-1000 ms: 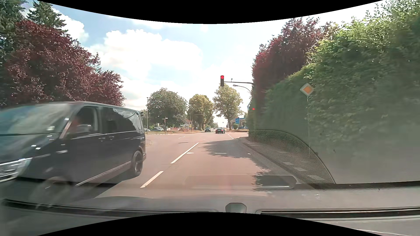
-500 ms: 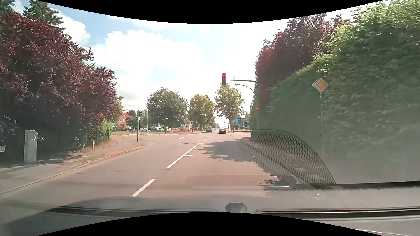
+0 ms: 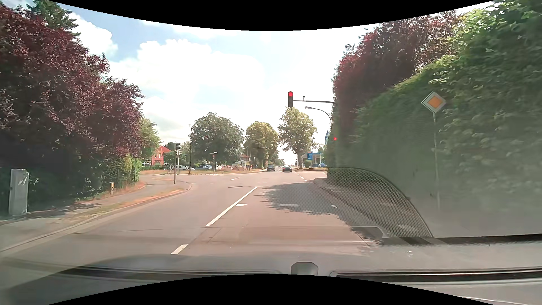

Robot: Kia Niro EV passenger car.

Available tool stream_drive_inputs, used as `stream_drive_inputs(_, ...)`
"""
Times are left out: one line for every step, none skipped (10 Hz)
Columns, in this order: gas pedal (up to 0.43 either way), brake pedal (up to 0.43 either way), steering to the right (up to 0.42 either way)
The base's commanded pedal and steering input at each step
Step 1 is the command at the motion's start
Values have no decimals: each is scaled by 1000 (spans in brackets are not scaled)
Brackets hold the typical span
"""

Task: Follow the waypoints while adhering to traffic rules and regulations

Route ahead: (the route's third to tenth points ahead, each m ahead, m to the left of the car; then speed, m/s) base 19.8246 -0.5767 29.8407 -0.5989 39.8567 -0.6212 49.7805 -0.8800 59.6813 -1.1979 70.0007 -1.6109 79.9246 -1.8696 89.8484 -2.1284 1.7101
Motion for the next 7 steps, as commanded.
stream_drive_inputs(0,6,-25)
stream_drive_inputs(0,6,-23)
stream_drive_inputs(0,6,-19)
stream_drive_inputs(0,6,-15)
stream_drive_inputs(0,6,-13)
stream_drive_inputs(0,12,-12)
stream_drive_inputs(0,12,-12)
